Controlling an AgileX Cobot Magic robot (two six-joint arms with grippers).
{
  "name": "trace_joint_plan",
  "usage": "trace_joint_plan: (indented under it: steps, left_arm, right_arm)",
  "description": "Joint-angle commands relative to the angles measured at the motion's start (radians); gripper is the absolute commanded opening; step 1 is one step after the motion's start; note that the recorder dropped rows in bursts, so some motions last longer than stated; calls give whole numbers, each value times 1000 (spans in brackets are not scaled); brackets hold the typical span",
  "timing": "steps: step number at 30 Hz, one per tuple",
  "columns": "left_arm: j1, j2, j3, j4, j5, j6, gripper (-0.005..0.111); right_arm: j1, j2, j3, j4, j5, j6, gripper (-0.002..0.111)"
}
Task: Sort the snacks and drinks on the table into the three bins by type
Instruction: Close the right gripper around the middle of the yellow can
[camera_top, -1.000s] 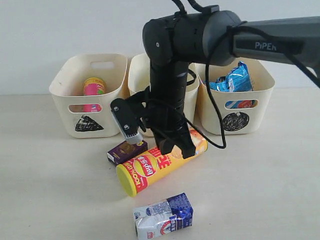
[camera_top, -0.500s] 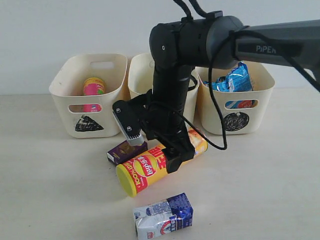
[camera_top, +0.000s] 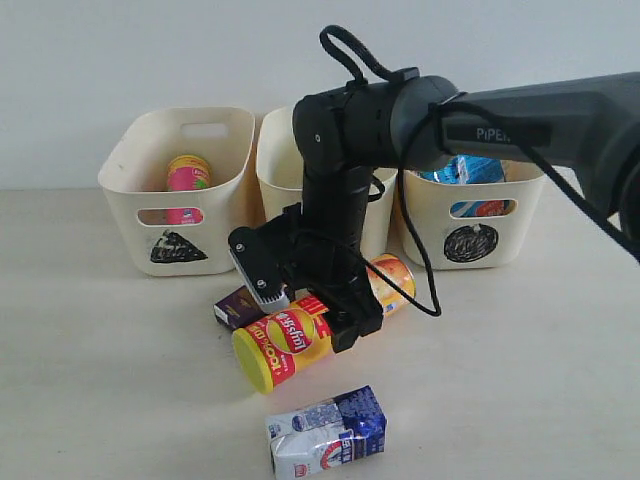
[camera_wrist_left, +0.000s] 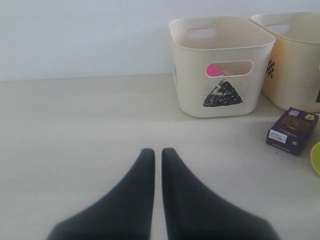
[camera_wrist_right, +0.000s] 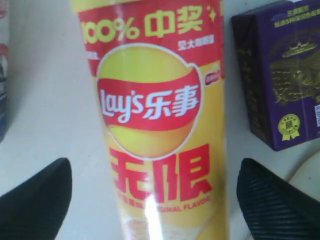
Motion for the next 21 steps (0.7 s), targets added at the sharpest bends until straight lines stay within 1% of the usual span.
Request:
trace_joint_plan:
  steps: [1,12,14,16,18,19,21]
  left_arm:
    - [2,-3,4,-8,-8,-8,4]
    - [2,-3,4,-8,-8,-8,4]
    - [2,-3,4,-8,-8,-8,4]
    - [2,-3,4,-8,-8,-8,4]
    - [2,-3,4,-8,-8,-8,4]
    - [2,-3,4,-8,-8,-8,4]
    - [2,-3,4,-8,-8,-8,4]
  right_arm:
    - [-7,18,2,-12,-60,-11,81]
    - [-7,66,2,-49,-77,-11,81]
    - [-7,84,2,-61,-77,-11,77]
    - [-7,90,2,-61,-79,-7,68]
    - [-7,93,2,-63,-79,-7,52]
    - [-7,91,2,-81,-81,-7,29]
    - [-7,86,2,-110,-81,-7,4]
